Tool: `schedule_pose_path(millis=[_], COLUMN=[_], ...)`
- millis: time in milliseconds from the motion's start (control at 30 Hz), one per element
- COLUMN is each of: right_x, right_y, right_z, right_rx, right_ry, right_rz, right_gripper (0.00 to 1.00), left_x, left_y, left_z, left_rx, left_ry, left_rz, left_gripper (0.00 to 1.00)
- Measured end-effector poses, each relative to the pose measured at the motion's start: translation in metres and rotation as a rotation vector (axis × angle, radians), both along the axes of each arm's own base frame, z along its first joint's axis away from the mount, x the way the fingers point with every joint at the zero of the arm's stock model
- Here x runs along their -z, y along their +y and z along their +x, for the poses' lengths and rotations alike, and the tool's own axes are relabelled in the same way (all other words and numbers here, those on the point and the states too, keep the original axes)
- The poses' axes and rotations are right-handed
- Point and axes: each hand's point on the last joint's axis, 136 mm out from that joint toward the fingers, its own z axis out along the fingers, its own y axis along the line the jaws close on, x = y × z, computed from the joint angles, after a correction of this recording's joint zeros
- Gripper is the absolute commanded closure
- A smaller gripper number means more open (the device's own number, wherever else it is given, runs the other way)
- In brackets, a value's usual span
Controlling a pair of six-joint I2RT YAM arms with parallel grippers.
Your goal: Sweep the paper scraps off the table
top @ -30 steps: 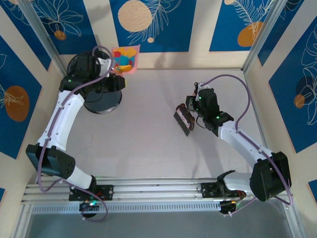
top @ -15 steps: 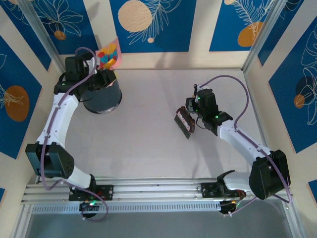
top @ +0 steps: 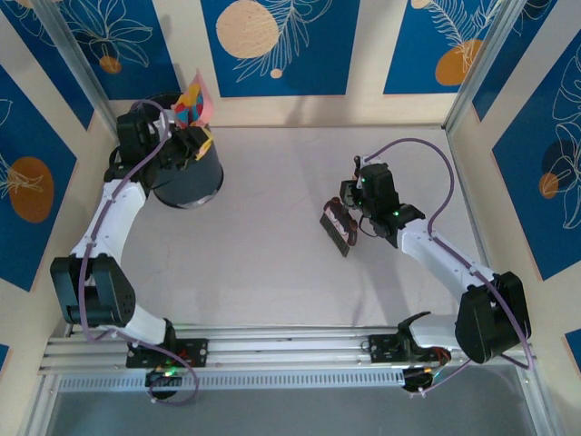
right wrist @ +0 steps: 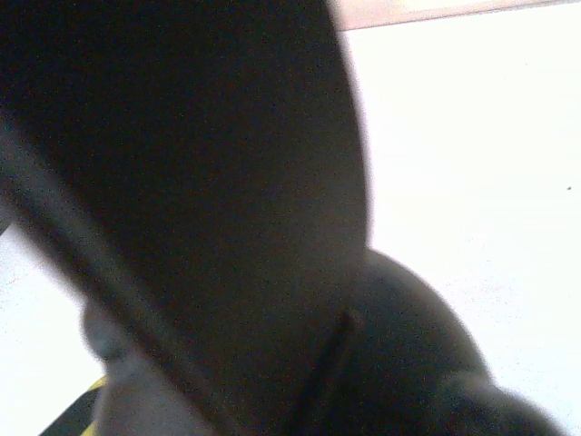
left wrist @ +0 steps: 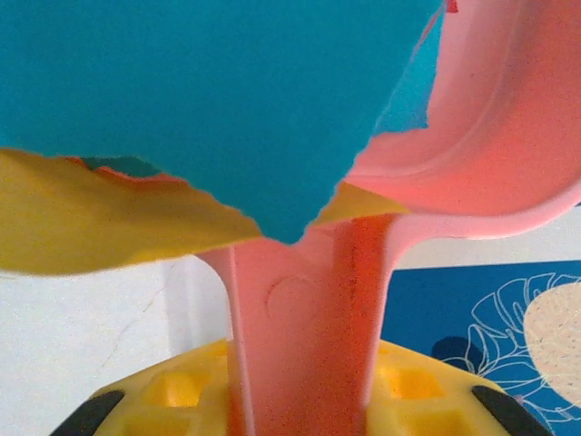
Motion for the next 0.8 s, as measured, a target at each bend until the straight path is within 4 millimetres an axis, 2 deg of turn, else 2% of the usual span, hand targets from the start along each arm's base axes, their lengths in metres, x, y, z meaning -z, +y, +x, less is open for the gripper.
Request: schedule_pose_path(millis=[533,800], right_x=[0.0,0.001], right_y=[0.0,0.0], right_z=[0.0,-0.001], right_rx=[0.002,0.006], right_ry=[0.004,0.008], right_rz=[0.002,0.007], right_gripper=[1.0,1.0], left_x=[-0.006,-0.026], left_y=[0.023,0.022], left_z=[0.013,0.017], left_rx=[-0.102,-0.09], left_ry=[0.019,-0.007], left_rz=[-0.195,-0.339], left_gripper=[1.0,1.0])
